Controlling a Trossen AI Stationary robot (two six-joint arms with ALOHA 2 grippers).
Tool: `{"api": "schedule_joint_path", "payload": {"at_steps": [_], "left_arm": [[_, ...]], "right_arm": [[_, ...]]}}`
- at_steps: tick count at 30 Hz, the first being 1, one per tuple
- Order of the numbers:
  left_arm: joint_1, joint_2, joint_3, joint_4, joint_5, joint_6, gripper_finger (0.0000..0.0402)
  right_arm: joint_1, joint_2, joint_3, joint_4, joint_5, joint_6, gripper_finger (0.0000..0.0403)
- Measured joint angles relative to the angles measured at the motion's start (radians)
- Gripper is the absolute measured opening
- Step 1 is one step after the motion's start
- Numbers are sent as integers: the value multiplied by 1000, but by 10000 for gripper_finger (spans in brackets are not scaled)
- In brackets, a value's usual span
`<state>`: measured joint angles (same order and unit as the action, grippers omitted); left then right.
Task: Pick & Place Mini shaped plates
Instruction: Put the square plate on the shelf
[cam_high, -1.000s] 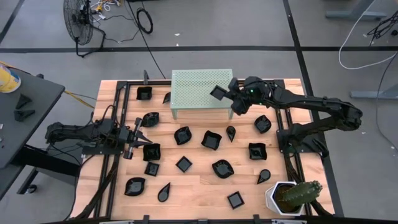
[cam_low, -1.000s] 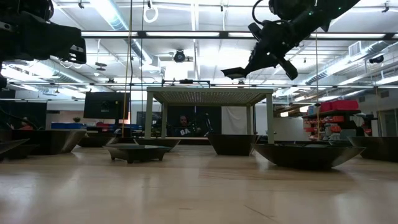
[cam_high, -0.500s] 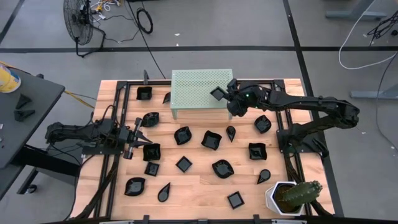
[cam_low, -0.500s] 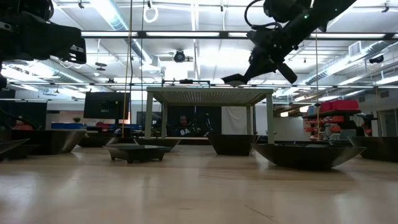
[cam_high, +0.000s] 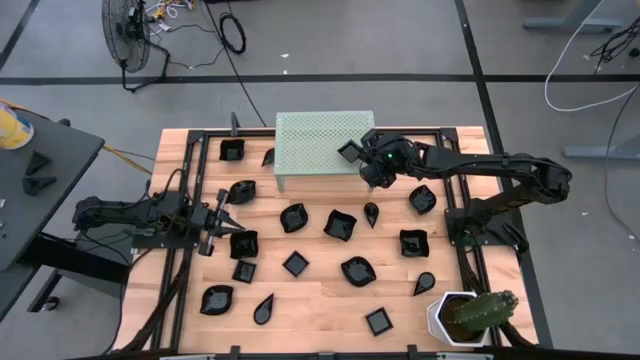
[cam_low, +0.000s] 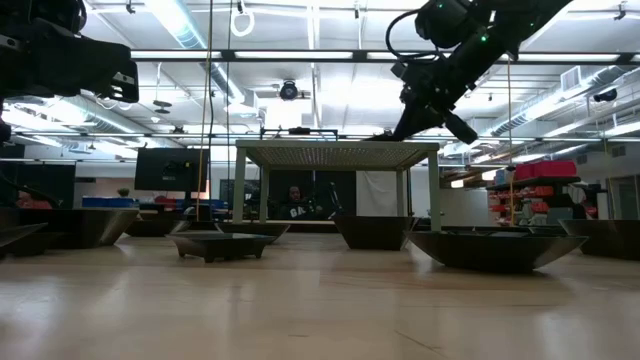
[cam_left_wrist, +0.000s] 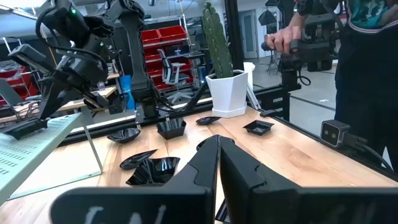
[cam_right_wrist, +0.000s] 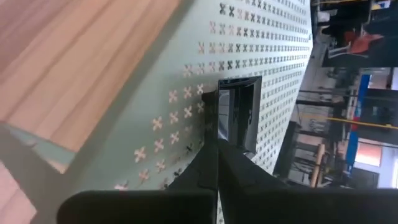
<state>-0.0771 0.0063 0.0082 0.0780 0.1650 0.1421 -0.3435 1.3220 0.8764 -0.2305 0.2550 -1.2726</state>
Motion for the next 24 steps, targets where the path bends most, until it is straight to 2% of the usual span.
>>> {"api": "schedule_joint_path", "payload": {"at_steps": [8, 24], "left_arm": [[0, 0, 0, 0, 0, 0, 23], [0, 0, 0, 0, 0, 0, 23]], "right_arm": [[1, 3, 0, 5, -1, -20, 1], [1, 3, 0, 6, -2, -27, 46]]}}
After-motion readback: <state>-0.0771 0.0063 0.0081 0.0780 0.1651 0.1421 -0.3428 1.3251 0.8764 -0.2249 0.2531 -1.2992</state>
